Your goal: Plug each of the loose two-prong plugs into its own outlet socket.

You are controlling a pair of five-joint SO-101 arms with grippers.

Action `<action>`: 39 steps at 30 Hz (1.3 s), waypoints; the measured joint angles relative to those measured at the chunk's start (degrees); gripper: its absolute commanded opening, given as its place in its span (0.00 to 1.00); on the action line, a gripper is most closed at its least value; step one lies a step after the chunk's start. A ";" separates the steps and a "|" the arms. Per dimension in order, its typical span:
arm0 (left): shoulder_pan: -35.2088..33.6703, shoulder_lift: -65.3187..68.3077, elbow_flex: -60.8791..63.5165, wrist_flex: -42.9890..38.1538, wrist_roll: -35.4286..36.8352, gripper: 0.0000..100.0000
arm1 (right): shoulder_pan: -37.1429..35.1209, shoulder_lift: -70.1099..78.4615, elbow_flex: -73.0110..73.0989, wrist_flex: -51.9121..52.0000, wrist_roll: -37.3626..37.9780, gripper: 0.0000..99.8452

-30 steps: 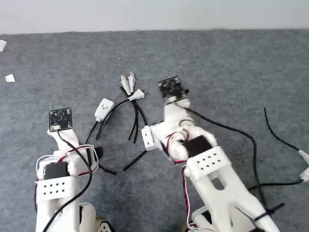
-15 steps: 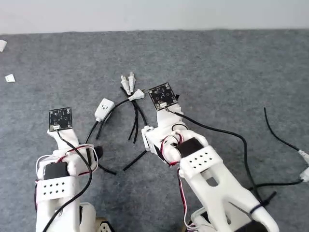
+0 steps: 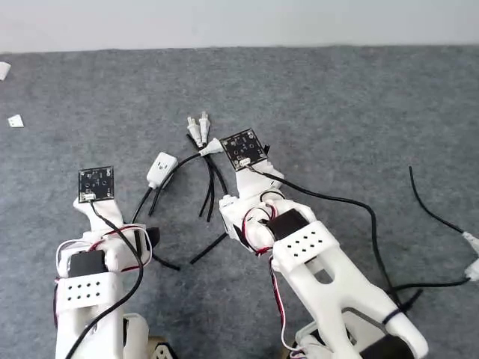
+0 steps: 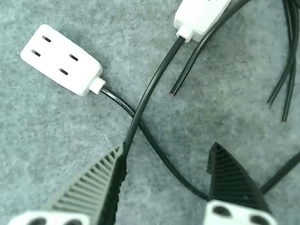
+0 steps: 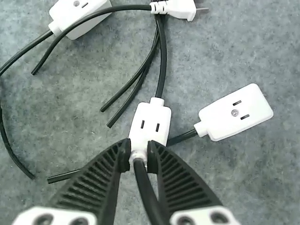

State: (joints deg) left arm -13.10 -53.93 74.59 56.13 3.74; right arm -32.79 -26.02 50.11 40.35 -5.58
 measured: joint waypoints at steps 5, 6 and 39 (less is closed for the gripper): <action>0.00 0.00 0.00 0.00 0.00 0.26 | 0.00 1.85 -1.32 -0.09 0.00 0.01; 0.00 0.00 0.00 0.00 0.00 0.26 | 0.00 2.02 -1.41 -0.09 0.00 0.01; 0.00 0.00 0.00 0.00 0.00 0.26 | 1.49 2.20 2.90 -2.90 8.88 0.01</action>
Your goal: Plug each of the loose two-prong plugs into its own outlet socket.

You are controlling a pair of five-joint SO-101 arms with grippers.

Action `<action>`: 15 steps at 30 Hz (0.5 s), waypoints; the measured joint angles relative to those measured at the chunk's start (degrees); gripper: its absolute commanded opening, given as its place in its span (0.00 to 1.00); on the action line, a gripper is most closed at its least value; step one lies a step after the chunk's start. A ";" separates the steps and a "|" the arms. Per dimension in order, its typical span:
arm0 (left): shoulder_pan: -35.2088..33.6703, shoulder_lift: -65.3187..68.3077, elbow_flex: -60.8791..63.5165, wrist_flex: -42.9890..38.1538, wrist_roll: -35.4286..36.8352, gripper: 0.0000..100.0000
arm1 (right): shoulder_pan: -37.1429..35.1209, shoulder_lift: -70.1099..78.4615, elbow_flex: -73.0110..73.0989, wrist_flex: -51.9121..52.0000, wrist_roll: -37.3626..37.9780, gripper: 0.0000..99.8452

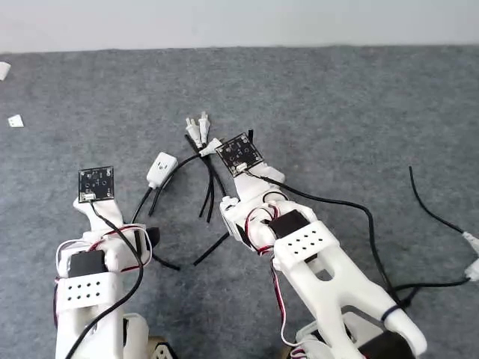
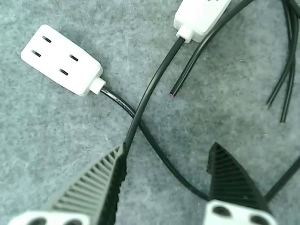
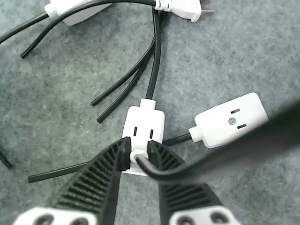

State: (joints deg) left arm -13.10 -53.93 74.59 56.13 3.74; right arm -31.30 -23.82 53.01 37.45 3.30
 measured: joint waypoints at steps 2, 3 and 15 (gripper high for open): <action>0.00 0.00 0.53 0.00 0.00 0.26 | 0.00 1.14 -0.97 1.41 0.26 0.01; 0.00 0.00 0.79 0.00 0.00 0.26 | 0.00 2.55 -2.37 2.46 0.26 0.01; 0.00 0.00 0.70 0.00 0.00 0.26 | 0.00 11.34 -11.52 9.05 0.53 0.01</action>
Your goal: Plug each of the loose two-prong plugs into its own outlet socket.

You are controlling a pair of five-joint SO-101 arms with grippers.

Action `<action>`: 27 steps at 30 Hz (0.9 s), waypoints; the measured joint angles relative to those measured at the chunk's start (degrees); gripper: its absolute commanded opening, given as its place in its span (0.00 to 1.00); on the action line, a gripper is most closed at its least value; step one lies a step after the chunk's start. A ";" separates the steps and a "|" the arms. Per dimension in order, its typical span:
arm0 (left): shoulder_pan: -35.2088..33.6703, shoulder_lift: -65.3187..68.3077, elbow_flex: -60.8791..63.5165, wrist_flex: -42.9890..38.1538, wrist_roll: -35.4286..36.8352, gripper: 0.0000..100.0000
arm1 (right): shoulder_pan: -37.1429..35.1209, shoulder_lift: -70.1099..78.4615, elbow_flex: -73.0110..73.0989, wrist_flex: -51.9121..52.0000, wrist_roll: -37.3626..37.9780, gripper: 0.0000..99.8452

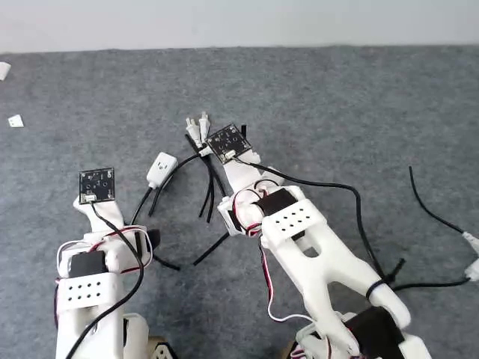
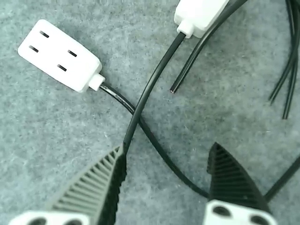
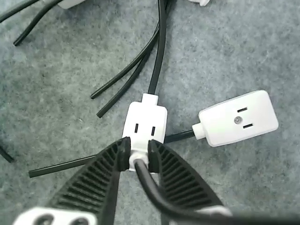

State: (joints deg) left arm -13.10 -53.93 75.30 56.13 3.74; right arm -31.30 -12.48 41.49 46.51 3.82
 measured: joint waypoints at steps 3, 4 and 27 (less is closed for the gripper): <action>0.00 0.00 0.00 0.00 0.00 0.26 | 0.00 -0.97 0.53 0.62 1.32 0.01; 0.00 0.00 0.00 0.00 0.00 0.26 | 0.00 -1.32 0.88 1.14 2.20 0.01; 0.00 0.00 0.00 -0.09 -0.09 0.26 | -0.62 -0.70 8.00 3.08 5.19 0.18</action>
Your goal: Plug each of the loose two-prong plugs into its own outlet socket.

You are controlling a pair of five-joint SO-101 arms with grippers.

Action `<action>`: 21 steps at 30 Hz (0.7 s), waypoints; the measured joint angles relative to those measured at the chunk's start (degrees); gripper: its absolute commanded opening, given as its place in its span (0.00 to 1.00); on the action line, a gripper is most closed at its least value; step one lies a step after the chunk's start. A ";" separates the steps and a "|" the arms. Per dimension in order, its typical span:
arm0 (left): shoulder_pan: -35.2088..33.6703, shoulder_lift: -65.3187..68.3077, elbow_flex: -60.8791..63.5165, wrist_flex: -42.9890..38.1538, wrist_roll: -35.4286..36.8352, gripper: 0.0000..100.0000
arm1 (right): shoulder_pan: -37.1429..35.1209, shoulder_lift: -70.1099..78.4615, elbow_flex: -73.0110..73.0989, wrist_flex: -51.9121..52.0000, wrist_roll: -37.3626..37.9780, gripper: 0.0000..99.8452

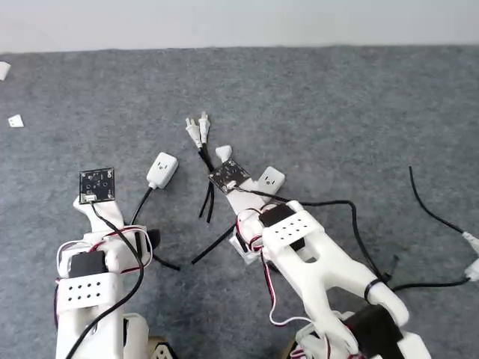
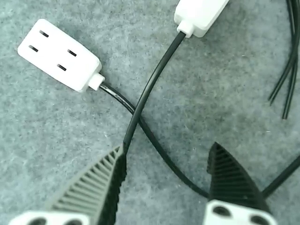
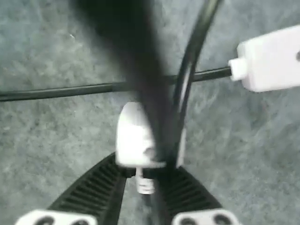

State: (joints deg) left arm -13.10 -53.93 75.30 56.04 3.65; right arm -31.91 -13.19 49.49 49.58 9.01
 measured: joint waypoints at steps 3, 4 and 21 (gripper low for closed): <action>0.00 0.00 0.00 -0.53 0.00 0.26 | 0.18 0.18 -1.14 -2.02 -1.93 0.23; 0.00 0.00 0.00 -0.70 0.00 0.26 | 0.35 0.26 -1.49 -2.55 -2.46 0.23; 0.00 0.00 0.00 -0.97 0.00 0.26 | 1.32 8.09 -8.44 -10.11 -4.13 0.18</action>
State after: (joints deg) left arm -13.10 -53.93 75.30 55.08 3.65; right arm -30.59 -5.10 41.05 39.47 4.88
